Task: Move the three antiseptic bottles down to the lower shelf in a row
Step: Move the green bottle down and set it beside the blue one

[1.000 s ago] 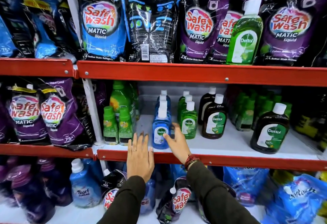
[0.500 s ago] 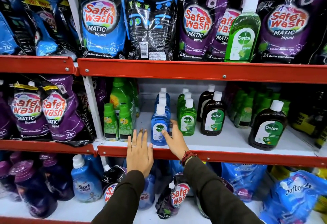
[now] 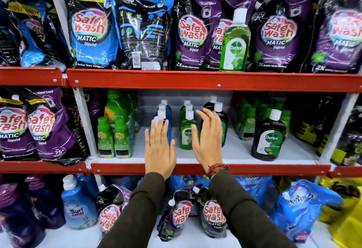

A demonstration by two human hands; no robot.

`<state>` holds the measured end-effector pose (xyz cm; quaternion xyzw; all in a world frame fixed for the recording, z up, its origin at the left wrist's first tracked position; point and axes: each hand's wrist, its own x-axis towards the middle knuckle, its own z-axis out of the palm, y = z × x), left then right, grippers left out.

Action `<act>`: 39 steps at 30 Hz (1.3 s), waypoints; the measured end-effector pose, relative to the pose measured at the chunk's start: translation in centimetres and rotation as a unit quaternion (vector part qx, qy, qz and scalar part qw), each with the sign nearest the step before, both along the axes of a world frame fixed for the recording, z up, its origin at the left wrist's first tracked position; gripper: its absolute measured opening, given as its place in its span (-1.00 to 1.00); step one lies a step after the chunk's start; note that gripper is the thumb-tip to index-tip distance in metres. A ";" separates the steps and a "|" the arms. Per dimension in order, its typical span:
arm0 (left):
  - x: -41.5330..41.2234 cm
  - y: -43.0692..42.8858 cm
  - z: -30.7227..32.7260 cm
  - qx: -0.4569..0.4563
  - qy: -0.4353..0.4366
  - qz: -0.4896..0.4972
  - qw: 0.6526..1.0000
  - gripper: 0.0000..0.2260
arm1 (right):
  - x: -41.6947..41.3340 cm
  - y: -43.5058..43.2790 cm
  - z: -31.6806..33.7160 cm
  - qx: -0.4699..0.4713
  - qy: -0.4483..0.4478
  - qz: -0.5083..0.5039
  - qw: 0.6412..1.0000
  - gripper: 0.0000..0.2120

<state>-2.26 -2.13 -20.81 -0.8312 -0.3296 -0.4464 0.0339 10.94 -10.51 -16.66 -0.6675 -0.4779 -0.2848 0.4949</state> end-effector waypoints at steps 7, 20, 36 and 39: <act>4.6 -1.6 8.8 0.110 -0.065 -0.033 0.991 -0.42 | 3.0 -3.4 6.6 0.062 -0.085 -0.094 0.990 -0.59; 8.5 -0.7 16.4 0.174 -0.043 0.013 0.984 -0.43 | 8.2 -4.6 19.5 0.009 0.063 0.017 0.998 -0.31; 8.6 -0.5 16.4 0.186 -0.049 0.022 0.981 -0.45 | 9.6 -4.8 21.6 0.070 0.182 0.141 0.971 -0.56; 8.5 -0.7 16.5 0.184 -0.048 0.021 0.981 -0.46 | 9.1 -5.1 22.4 0.104 0.175 0.153 0.967 -0.57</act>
